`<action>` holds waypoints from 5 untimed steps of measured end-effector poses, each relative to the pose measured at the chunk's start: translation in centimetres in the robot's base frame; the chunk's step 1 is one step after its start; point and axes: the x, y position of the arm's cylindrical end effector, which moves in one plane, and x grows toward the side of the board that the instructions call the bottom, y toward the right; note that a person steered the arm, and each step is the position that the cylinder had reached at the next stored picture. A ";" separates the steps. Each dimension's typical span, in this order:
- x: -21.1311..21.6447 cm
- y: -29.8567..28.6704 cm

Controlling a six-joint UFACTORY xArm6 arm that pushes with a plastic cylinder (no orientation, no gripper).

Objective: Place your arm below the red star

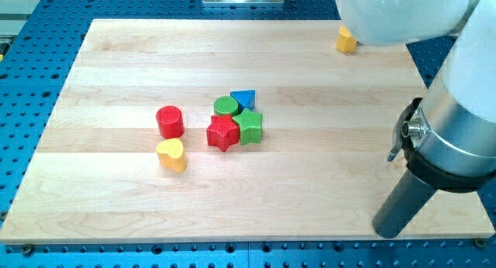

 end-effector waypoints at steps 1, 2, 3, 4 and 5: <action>0.0 -5.9; 0.0 -5.9; 0.0 -6.0; -2.3 -11.3; -4.0 -16.0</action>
